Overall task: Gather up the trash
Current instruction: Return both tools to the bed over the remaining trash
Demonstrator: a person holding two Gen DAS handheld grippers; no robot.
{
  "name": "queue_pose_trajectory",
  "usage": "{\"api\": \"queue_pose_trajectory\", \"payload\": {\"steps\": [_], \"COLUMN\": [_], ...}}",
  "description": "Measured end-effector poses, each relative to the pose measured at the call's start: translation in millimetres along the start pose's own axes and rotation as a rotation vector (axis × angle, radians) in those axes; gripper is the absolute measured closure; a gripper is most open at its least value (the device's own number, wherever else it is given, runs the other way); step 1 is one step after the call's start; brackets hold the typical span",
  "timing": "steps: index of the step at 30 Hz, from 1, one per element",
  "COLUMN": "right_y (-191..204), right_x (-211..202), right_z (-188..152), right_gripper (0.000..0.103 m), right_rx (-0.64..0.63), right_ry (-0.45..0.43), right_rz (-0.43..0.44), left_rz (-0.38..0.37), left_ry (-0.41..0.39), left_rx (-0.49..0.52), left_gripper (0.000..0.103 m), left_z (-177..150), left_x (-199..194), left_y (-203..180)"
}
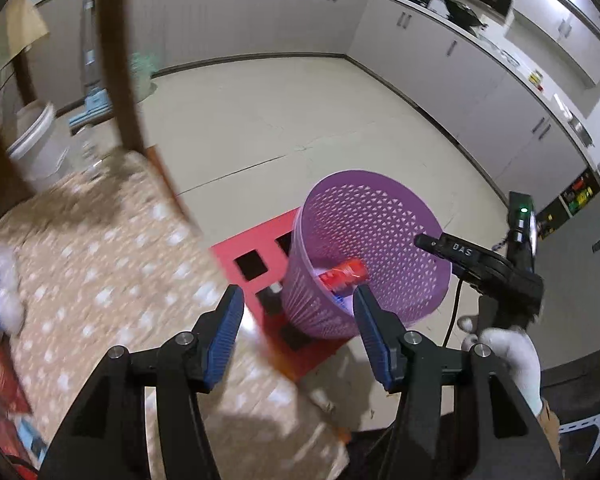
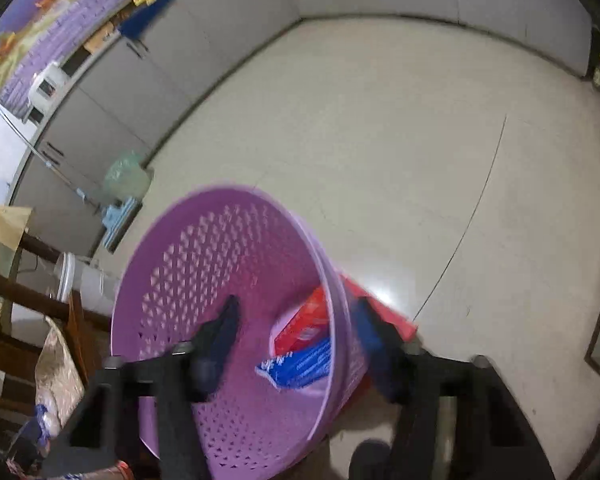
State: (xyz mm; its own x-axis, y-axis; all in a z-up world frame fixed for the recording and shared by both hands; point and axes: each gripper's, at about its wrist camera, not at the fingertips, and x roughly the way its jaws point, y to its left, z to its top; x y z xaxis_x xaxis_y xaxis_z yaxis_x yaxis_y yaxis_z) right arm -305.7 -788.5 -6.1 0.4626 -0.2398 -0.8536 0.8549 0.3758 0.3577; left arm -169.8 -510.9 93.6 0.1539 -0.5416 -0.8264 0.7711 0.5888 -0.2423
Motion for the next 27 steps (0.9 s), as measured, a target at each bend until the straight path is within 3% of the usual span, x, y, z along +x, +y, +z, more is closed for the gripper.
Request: {"api": "queue_pose_trajectory", "payload": {"steps": [2,6,11,13,14,17,20,25,27], "right_y": [2.2,-5.3,-6.8,-5.7,-5.6,-3.8,1.4,53.0,86.4], "right_x": [-0.6,2.7,23.1,23.4,20.6,5.4,-18.4,-63.4,-84.7], "right_z": [-2.0,-6.4,-28.2,-33.6,-36.5,-33.4,-29.9,-38.6,-52.7], "right_gripper": [0.055,0.064,0.065,0.063,0.06,0.037,0.035,0.034,0.021], "right_rx": [-0.015,-0.003,0.02,0.016,0.016,0.041,0.032,-0.126,-0.234], "right_ry": [-0.001,0.047,0.205,0.213,0.2,0.126,0.021,-0.219,-0.346], "right_rz": [-0.015,0.043,0.158,0.156,0.139,0.104,0.052,0.015,0.03], "left_rz": [0.012,0.053,0.13,0.164,0.182,0.222,0.282,0.37,0.386], "left_ry": [-0.011,-0.035,-0.071,-0.088,-0.102,-0.14,-0.17,-0.201,-0.212], "left_rx": [-0.036,-0.099,-0.189,-0.223,-0.249,-0.317,-0.377,-0.491,-0.535], "left_gripper": [0.048,0.048,0.047,0.047,0.045,0.039,0.036,0.029,0.025], "left_z": [-12.8,-34.6,-61.9,-70.0,-76.3,-94.9,-114.3,-142.8,-153.3], "left_x": [-17.4,-49.0,-89.7,-103.8,-113.3,-138.8,-162.5,-189.9,-200.1], "left_y": [18.2,51.2,97.1,112.4,123.3,149.3,175.6,219.1,233.5]}}
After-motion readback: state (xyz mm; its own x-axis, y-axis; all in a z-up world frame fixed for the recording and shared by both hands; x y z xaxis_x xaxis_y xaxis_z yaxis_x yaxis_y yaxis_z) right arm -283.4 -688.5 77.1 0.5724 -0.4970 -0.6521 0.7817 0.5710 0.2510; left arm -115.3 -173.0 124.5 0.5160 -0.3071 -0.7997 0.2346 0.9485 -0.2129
